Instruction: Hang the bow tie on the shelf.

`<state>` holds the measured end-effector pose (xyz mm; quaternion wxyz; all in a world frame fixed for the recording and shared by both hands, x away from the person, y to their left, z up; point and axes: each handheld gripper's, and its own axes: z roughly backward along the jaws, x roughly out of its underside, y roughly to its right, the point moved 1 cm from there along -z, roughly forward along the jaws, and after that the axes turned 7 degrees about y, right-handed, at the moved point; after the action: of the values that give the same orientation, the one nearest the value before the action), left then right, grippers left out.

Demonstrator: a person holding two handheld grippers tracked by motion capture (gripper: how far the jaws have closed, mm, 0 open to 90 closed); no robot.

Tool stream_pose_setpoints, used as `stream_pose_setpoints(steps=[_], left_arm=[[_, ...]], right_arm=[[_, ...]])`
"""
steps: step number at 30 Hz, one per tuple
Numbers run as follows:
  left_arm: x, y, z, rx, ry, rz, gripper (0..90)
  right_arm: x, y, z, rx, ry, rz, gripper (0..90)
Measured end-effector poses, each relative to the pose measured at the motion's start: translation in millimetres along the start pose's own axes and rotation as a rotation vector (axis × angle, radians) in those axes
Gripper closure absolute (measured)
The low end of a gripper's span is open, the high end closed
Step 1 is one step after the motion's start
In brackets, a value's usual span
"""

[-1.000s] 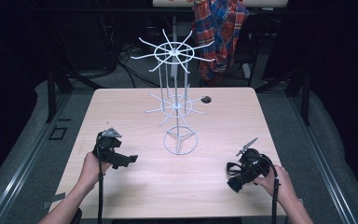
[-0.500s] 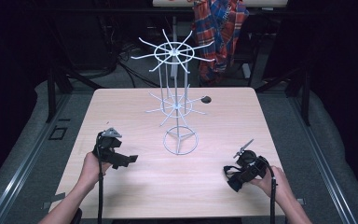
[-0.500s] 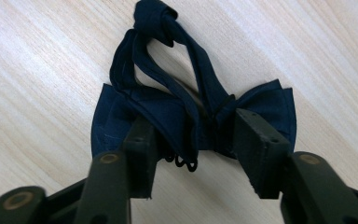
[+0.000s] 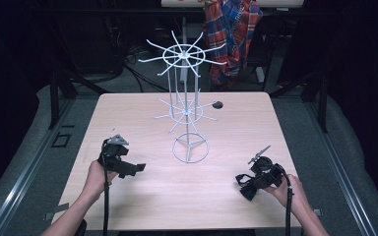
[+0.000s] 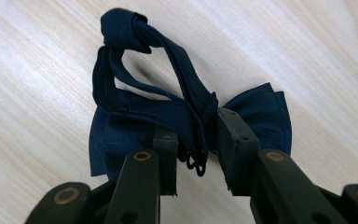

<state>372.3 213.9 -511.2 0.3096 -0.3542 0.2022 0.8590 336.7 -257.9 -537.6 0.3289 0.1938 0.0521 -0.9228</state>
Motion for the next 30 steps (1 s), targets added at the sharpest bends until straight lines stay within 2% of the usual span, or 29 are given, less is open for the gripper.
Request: stream_pose_setpoints(steps=[1,3,5,6,8,10,11,14,18,20,23,30], left_arm=[[0.1,-0.7,-0.4,0.001,-0.001,0.004,4.1],[-0.2,-0.2,-1.1,0.004,-0.002,0.004,4.1],[-0.6,0.7,-1.4,0.005,-0.001,0.002,4.1],[-0.6,1.0,-1.3,0.006,0.001,0.002,4.1],[-0.4,1.2,-0.6,0.004,0.001,0.001,4.1],[-0.2,1.0,-0.2,0.001,0.0,0.001,4.0],[0.1,0.2,0.2,-0.001,0.0,0.003,4.1],[0.1,-0.6,-0.3,-0.003,-0.002,0.004,4.1],[0.0,0.2,-0.8,0.0,-0.005,0.002,4.1],[0.2,0.9,-0.4,-0.002,-0.003,0.005,4.1],[0.3,0.2,-1.4,-0.003,-0.01,0.0,4.1],[0.4,0.3,-1.2,-0.007,-0.012,-0.004,4.0]], right_arm=[[0.7,2.7,4.8,-0.012,0.018,-0.02,70.8],[0.8,4.8,9.2,-0.003,0.042,-0.035,70.8],[0.4,5.1,13.3,-0.013,0.091,-0.064,70.8],[0.1,6.5,16.2,0.0,0.084,-0.052,70.7],[0.3,7.4,19.5,-0.004,0.115,-0.076,70.7],[0.5,9.0,22.1,0.008,0.108,-0.061,70.7],[0.9,7.4,23.4,0.022,0.126,-0.058,70.8],[0.4,7.3,25.6,0.045,0.135,-0.047,70.9],[0.0,7.5,26.8,0.043,0.146,-0.048,70.9],[-1.0,7.9,28.0,0.032,0.159,-0.055,70.9],[-4.9,10.5,30.8,0.045,0.192,-0.068,70.8],[-9.0,8.2,34.5,0.052,0.224,-0.049,70.8]])
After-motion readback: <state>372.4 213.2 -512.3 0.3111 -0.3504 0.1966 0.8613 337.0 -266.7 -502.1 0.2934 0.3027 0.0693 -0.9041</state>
